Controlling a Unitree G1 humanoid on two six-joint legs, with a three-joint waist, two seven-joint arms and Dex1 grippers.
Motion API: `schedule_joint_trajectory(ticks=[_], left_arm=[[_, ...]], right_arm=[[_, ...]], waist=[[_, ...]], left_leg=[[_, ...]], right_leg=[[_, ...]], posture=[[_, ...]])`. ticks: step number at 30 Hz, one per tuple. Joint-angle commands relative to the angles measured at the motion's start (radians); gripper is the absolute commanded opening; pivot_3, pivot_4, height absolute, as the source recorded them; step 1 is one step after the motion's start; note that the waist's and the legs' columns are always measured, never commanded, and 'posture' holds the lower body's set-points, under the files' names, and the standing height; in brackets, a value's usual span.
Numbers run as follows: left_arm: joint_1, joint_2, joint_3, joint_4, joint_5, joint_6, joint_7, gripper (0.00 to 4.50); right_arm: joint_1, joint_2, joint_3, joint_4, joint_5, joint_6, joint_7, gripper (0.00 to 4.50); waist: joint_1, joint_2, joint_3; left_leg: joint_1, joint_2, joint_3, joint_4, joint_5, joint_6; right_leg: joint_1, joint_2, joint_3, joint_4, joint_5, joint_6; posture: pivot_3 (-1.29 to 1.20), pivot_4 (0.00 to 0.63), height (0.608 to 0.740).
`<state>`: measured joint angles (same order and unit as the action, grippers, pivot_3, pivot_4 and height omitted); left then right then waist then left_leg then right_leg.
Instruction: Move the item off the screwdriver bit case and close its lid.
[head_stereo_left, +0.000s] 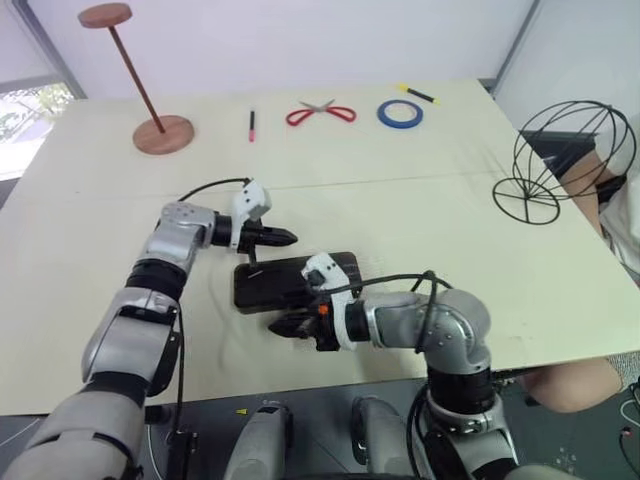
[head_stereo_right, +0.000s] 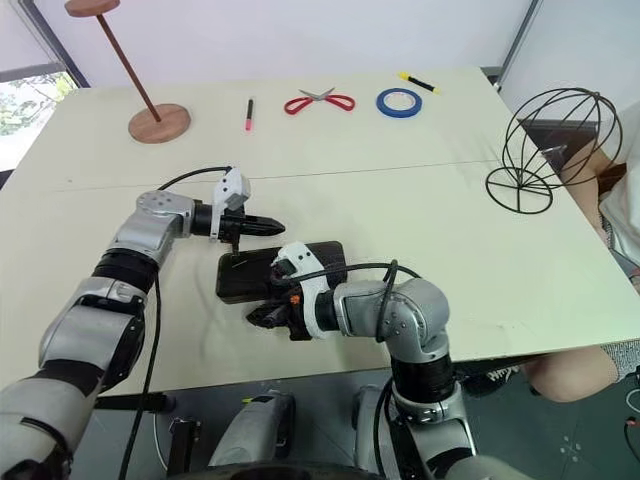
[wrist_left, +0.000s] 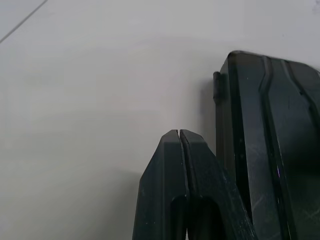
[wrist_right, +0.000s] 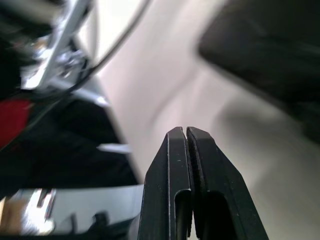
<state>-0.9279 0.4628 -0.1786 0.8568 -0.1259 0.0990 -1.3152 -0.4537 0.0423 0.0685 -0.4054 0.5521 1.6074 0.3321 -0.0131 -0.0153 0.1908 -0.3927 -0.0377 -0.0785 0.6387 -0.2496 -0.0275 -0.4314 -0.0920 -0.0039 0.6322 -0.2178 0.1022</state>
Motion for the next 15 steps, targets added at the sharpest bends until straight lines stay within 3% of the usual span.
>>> schedule_joint_trajectory(ticks=[1,15], left_arm=[[-0.037,-0.004,0.014,0.0,0.011,-0.029,-0.007,0.0],[-0.025,-0.044,0.011,-0.011,0.022,-0.053,-0.011,0.0]], right_arm=[[0.014,0.046,-0.034,0.002,-0.018,0.007,-0.087,0.09],[0.051,0.048,-0.056,-0.005,0.007,0.007,-0.212,0.09]], waist=[[-0.001,0.0,0.0],[-0.007,0.0,0.0]], left_leg=[[0.0,0.0,0.0,0.0,0.0,0.0],[0.0,0.0,0.0,0.0,0.0,0.0]], right_leg=[[0.0,0.0,0.0,0.0,0.0,0.0],[0.0,0.001,0.0,0.0,0.0,0.0]], posture=[[0.0,0.15,0.74],[0.0,0.15,0.74]])
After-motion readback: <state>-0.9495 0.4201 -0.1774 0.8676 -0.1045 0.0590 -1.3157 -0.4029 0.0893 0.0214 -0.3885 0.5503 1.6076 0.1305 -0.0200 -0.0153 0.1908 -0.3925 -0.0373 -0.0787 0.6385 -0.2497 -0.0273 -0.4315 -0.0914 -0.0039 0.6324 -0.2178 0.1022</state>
